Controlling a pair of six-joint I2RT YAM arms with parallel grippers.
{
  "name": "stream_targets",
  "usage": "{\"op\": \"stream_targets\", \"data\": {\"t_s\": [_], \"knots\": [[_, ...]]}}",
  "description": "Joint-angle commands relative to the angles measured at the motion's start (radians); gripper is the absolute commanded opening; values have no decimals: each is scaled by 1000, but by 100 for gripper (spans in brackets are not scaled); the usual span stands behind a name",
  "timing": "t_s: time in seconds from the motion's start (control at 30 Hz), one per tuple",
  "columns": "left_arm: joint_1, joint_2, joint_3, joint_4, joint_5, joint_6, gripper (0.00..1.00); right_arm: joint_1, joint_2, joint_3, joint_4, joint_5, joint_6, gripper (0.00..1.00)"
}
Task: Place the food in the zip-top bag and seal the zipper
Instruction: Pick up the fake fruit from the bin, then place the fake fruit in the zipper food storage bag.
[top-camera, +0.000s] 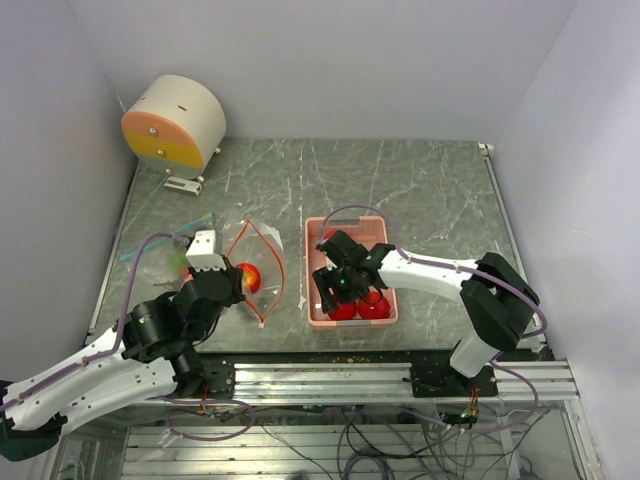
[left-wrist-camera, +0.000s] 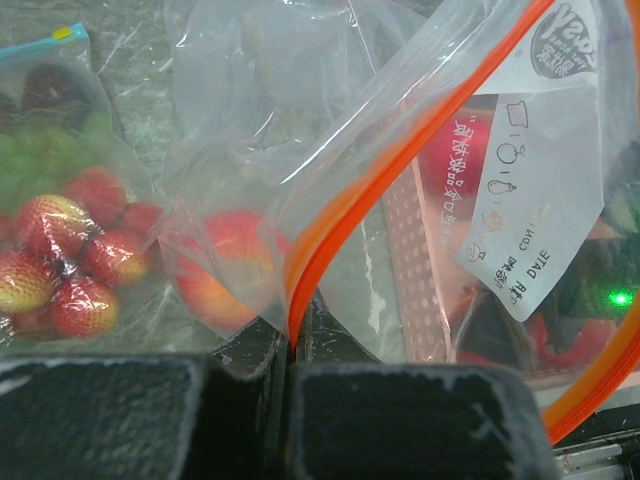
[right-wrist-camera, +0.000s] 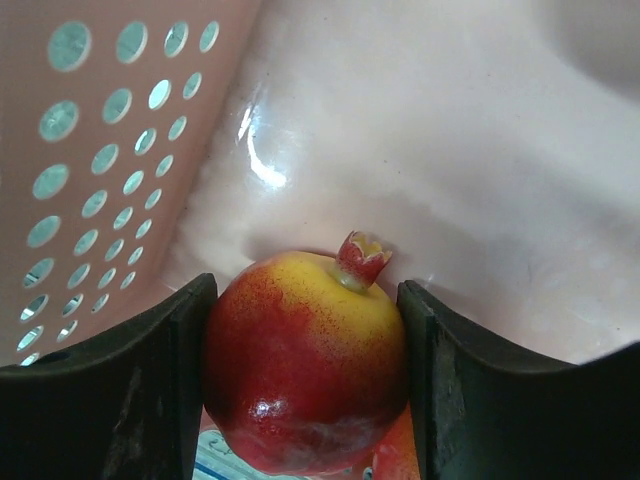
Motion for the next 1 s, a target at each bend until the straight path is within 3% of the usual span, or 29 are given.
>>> {"op": "stream_targets", "data": {"t_s": [0.0,0.17,0.3,0.47,0.67,0.8,0.97], "knots": [[2,-14,-9,-14,-27,-14,7,-3,-7,55,-39,70,-7,17],[3,-33,-20,-16,-30,-19,7,-23,-75,115,-46,196,-2,15],[4,-29,-25,-5,-34,-12,7,-45,-158,129,7,176,-2,14],[2,2,-24,18,-28,-9,7,-46,-314,118,80,14,-45,14],[3,64,-20,78,-2,4,7,-46,-495,101,181,-310,-78,14],[3,111,-23,124,20,9,7,-45,-598,36,379,-513,-27,15],[3,168,-19,192,55,18,7,-43,-573,-54,628,-628,101,15]]}}
